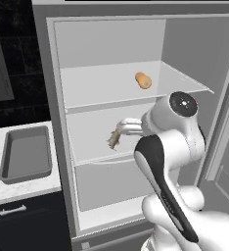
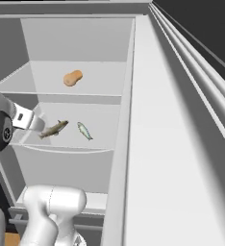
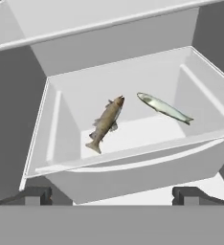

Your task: Place one squash and one fish in each tupperware on the nearby counter, to pack two identical lunches.

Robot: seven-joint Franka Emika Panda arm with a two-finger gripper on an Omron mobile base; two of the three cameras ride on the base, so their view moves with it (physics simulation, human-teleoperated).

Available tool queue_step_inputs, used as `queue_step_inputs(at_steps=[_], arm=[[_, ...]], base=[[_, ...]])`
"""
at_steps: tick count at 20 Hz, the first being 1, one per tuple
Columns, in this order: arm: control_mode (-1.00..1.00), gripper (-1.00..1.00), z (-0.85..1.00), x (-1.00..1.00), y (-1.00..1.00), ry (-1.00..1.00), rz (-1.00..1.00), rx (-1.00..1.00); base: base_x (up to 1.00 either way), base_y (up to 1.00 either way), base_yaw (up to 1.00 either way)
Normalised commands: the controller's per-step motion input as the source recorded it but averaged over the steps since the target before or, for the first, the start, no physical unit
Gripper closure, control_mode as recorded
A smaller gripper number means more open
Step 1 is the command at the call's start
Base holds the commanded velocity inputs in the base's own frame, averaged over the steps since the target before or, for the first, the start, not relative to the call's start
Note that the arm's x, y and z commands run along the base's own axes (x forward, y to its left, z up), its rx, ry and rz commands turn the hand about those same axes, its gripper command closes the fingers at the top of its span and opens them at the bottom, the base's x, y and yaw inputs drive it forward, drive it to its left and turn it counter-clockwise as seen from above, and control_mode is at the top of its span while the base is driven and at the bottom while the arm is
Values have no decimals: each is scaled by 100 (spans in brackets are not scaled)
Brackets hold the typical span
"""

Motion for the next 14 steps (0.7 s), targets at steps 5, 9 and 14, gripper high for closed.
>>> queue_step_inputs(at_steps=[5,9,14], arm=[[-100,-100,-45,38,-21,21,12,-2],[-100,-100,-74,57,9,17,2,-14],[-100,-100,-69,75,19,1,0,-16]], base=[[0,0,0],[0,0,0],[0,0,0]])
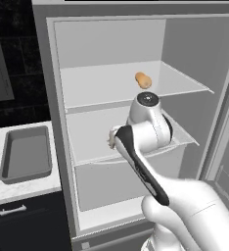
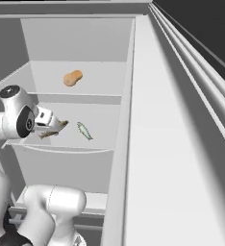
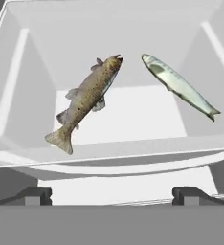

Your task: Place one squash and one fish in each tupperware on the nearby counter, to pack two identical lunches.

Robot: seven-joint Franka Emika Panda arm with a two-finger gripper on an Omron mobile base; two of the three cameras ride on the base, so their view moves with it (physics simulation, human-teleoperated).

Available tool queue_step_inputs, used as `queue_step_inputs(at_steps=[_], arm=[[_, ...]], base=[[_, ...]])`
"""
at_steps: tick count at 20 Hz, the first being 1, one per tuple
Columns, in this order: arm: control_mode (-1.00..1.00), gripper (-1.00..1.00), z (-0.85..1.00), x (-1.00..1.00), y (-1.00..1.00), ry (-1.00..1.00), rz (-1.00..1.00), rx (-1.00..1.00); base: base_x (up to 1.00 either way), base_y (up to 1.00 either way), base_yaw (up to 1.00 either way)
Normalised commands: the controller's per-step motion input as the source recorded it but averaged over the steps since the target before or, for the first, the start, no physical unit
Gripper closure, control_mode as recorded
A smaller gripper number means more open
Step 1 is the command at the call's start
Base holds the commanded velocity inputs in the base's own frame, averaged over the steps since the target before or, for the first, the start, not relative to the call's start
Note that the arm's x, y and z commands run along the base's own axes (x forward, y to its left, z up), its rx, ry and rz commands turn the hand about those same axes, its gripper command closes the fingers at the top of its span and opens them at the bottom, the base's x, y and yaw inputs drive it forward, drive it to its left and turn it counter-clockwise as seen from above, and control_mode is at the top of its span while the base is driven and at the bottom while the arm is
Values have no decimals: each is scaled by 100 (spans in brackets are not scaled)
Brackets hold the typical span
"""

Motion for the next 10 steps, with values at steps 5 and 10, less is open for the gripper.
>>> queue_step_inputs(at_steps=[5,10], arm=[[-100,-100,-11,69,17,0,-3,-3],[-100,-100,-10,32,21,0,0,-2]], base=[[0,0,0],[0,0,0]])
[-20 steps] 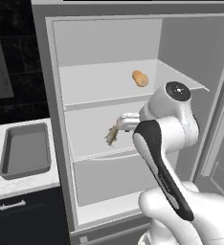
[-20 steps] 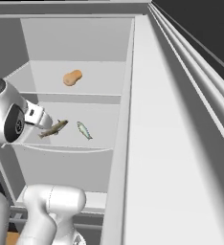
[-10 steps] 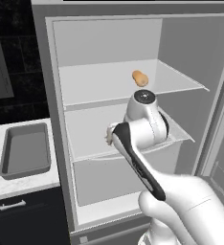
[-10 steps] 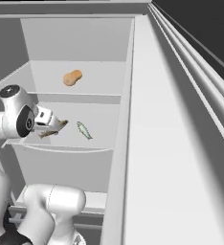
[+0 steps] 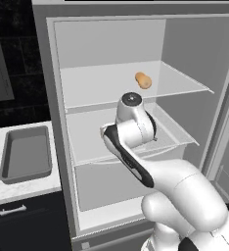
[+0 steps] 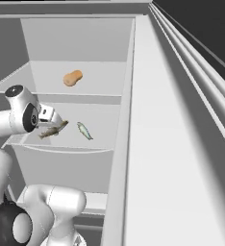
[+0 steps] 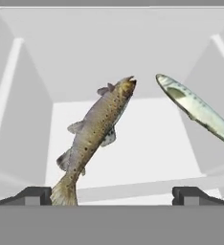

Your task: Place one squash and one fish in each tupperware on the nearby counter, to pack two identical lunches.

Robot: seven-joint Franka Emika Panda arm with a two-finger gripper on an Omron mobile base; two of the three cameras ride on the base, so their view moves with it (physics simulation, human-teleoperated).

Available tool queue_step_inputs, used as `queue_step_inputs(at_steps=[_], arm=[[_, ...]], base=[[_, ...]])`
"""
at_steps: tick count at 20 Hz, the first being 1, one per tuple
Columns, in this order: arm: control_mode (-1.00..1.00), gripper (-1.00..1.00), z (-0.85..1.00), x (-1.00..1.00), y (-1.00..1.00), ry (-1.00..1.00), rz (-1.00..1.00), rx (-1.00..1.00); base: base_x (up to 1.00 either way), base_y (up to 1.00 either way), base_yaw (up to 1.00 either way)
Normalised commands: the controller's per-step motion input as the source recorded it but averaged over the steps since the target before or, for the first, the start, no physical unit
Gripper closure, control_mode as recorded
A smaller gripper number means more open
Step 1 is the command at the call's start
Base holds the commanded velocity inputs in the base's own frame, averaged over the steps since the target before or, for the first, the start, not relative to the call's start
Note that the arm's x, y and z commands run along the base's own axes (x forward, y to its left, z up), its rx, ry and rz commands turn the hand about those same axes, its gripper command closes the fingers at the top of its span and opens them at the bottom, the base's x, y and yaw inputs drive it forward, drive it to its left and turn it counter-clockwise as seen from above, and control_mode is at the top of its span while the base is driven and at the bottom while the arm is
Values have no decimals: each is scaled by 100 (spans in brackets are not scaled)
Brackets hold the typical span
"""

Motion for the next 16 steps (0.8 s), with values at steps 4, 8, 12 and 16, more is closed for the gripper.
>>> queue_step_inputs(at_steps=[4,8,12,16], arm=[[-100,-100,-36,28,21,0,0,-5],[-100,-100,-47,38,10,0,0,-5],[-100,-100,-23,53,0,1,-2,-4],[-100,-100,-16,47,0,0,-6,-3]], base=[[0,0,0],[0,0,0],[0,0,0],[0,0,0]])
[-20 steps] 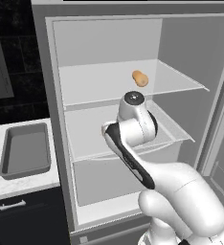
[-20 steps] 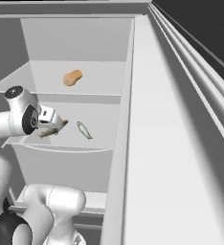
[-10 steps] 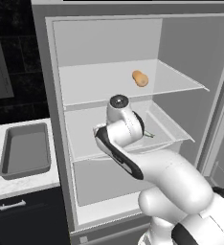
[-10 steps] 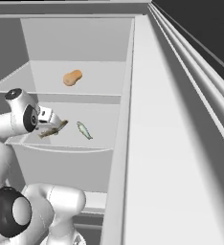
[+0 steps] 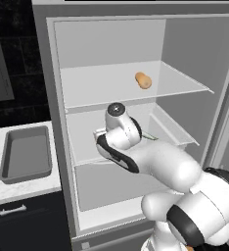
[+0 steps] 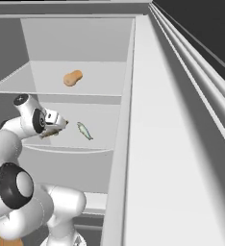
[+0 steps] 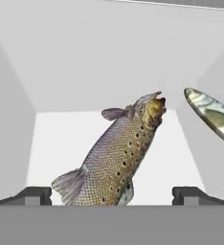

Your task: Place one squash and one fish in each tupperware on the nearby counter, to pack two identical lunches.

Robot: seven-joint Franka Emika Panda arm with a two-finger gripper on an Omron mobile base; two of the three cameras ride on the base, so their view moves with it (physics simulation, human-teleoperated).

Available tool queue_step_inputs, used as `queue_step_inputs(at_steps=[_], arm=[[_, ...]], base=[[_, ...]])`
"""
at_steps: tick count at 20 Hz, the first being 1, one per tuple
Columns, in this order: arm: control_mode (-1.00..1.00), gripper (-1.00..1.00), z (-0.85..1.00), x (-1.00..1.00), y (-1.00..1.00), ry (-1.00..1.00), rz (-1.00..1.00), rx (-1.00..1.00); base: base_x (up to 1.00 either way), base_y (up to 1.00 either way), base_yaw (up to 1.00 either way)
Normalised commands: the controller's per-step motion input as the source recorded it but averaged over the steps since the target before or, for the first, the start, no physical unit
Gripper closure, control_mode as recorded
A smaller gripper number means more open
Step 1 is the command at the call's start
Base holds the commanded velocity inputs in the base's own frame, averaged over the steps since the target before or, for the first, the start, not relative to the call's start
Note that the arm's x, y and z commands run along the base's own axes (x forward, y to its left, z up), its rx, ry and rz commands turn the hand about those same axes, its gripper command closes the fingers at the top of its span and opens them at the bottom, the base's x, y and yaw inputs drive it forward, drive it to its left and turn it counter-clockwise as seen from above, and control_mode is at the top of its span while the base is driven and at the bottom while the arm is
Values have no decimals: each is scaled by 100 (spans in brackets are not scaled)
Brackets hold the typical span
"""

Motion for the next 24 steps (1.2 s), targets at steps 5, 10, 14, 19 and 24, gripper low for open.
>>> queue_step_inputs(at_steps=[5,10,14,19,24], arm=[[-100,-100,-34,23,19,0,-1,0],[-100,-100,-11,8,6,0,0,3],[-100,100,-33,0,0,0,0,0],[-100,100,-22,1,0,-3,0,-2],[-100,100,-1,-23,0,-3,0,0]], base=[[0,0,0],[0,0,0],[0,0,0],[0,0,0],[0,0,0]])
